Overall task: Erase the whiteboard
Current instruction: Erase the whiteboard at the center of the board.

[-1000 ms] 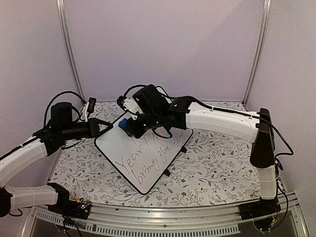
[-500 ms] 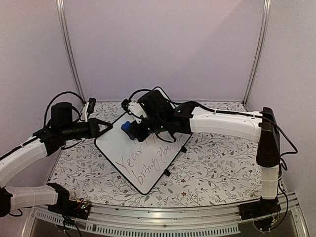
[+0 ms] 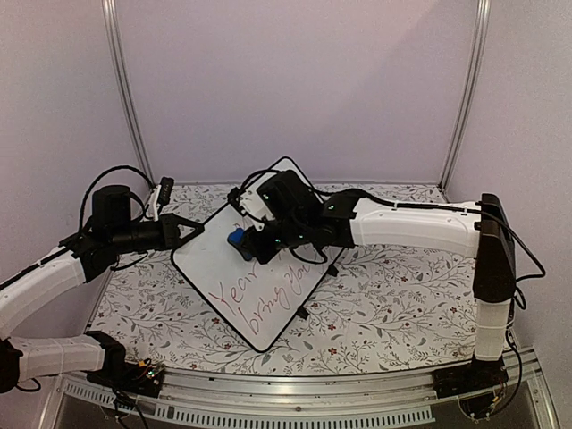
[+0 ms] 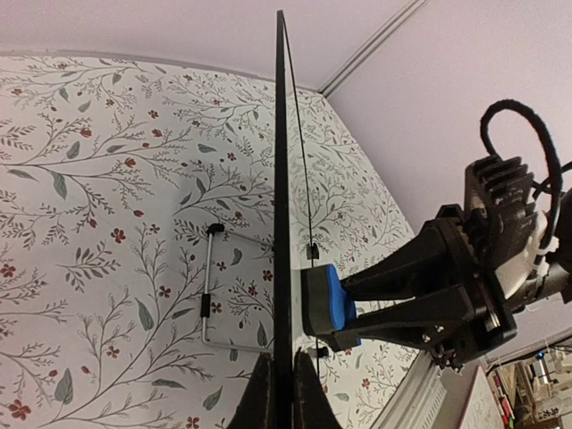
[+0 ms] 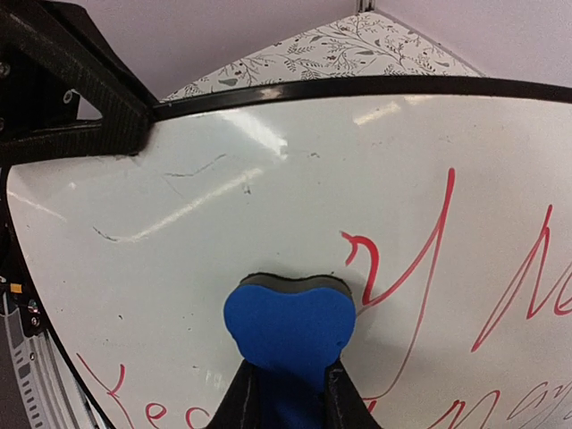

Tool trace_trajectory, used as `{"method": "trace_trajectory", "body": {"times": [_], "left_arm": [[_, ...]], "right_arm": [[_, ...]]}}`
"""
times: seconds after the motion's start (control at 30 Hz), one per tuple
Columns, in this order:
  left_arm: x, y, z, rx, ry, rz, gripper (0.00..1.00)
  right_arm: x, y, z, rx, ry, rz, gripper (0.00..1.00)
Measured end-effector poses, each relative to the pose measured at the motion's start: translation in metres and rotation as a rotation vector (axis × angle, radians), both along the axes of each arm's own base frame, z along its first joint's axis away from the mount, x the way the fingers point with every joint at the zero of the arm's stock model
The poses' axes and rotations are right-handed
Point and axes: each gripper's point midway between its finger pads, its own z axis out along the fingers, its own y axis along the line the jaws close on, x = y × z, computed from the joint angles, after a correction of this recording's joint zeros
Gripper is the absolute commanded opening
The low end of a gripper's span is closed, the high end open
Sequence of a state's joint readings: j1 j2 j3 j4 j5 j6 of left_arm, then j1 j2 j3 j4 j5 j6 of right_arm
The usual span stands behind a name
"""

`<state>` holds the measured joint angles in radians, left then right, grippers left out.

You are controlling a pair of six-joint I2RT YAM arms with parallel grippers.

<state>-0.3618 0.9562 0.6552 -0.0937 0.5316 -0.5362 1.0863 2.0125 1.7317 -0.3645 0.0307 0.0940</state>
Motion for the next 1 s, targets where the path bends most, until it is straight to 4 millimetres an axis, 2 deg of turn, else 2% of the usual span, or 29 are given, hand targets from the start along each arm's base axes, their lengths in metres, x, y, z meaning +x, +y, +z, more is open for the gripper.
{"method": "trace_trajectory", "body": {"times": [1.0], "left_arm": [[-0.001, -0.001, 0.002, -0.005, -0.004, -0.009, 0.00]], "right_arm": [[-0.023, -0.025, -0.029, -0.092, 0.026, -0.002, 0.01]]}}
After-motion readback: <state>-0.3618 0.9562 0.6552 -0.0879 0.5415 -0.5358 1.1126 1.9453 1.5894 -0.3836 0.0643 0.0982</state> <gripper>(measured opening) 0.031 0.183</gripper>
